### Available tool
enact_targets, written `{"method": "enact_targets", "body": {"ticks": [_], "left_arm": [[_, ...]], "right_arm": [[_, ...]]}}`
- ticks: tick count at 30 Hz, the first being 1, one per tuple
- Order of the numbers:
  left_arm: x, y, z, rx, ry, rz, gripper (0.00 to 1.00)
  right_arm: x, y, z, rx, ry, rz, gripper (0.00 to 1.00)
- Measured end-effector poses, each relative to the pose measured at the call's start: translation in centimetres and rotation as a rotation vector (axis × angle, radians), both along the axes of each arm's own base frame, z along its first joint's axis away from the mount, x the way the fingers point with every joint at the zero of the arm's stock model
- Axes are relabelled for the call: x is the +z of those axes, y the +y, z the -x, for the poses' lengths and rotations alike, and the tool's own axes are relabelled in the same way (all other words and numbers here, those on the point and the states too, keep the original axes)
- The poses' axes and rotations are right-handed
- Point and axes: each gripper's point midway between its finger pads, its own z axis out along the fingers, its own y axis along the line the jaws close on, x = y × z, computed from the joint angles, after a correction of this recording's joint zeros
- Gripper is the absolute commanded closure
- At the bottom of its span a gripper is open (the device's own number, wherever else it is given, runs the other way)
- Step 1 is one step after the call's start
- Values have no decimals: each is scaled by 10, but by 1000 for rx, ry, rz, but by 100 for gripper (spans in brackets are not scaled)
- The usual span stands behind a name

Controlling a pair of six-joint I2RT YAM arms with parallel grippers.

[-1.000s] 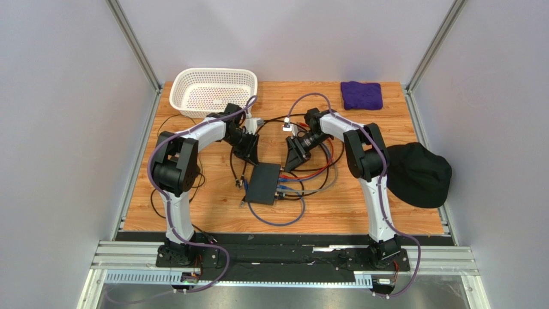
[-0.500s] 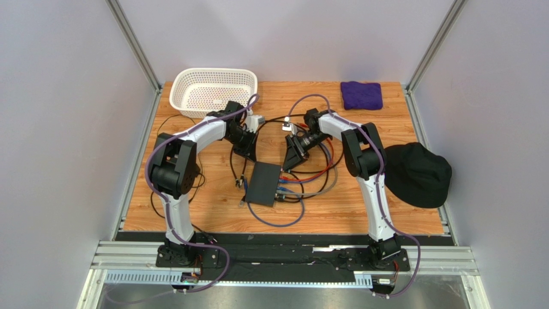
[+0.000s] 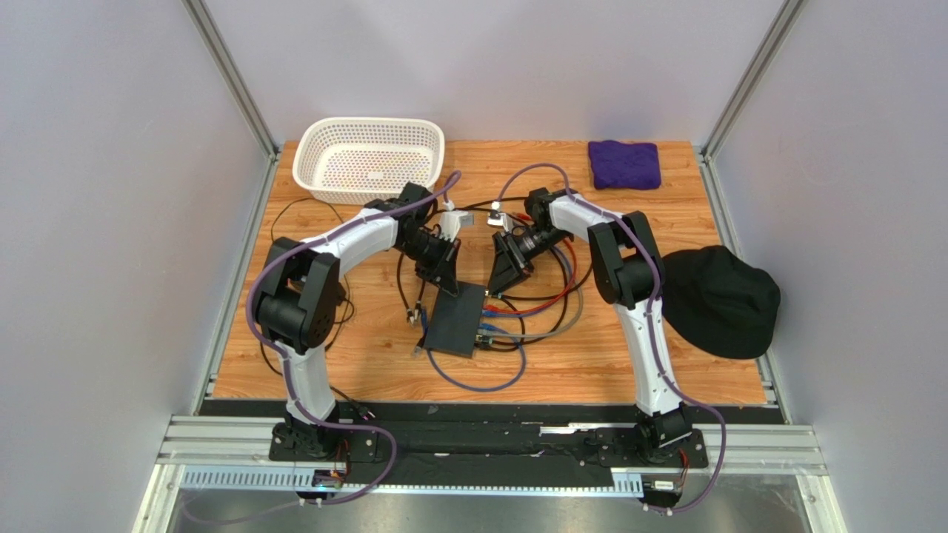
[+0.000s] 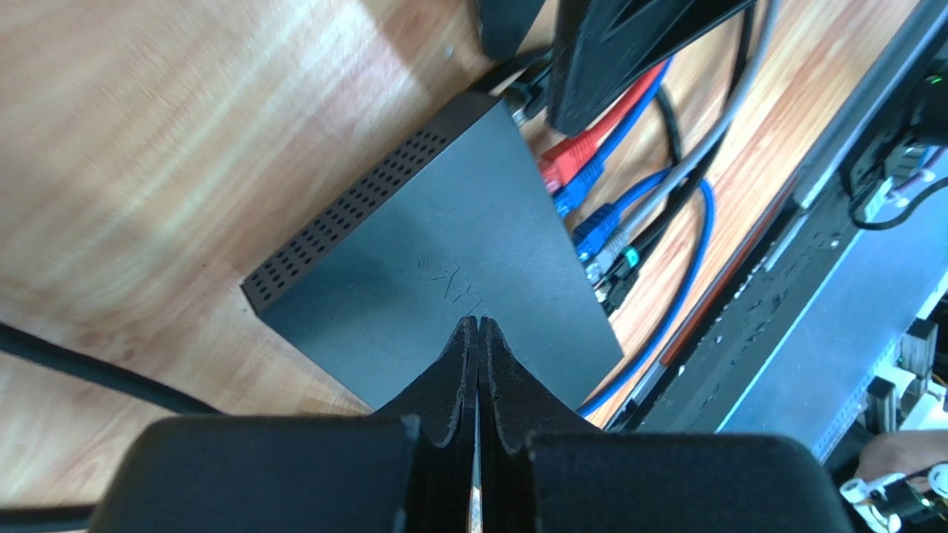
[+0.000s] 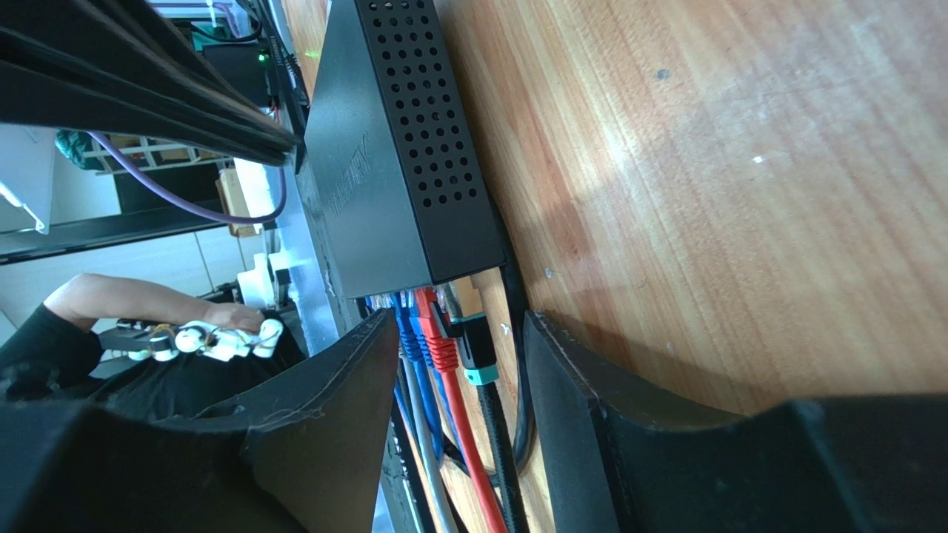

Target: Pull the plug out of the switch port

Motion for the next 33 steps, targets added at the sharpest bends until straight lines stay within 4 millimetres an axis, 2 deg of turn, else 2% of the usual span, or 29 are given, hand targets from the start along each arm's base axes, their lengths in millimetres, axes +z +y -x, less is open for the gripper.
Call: {"method": "enact_targets", "body": {"ticks": [7, 11, 15, 29, 33], "left_arm": [[-25, 12, 7, 35, 45, -96, 100], [-27, 11, 6, 48, 55, -105, 100], [-27, 9, 6, 53, 59, -107, 100], [-28, 5, 3, 54, 71, -96, 100], [-28, 5, 3, 53, 71, -96, 100]], "right_arm": [[-2, -1, 1, 3, 13, -3, 52], [-3, -1, 0, -1, 24, -10, 53], [-4, -2, 1, 0, 29, -9, 58], [-5, 0, 4, 6, 75, -27, 54], [-5, 0, 4, 9, 91, -25, 57]]}}
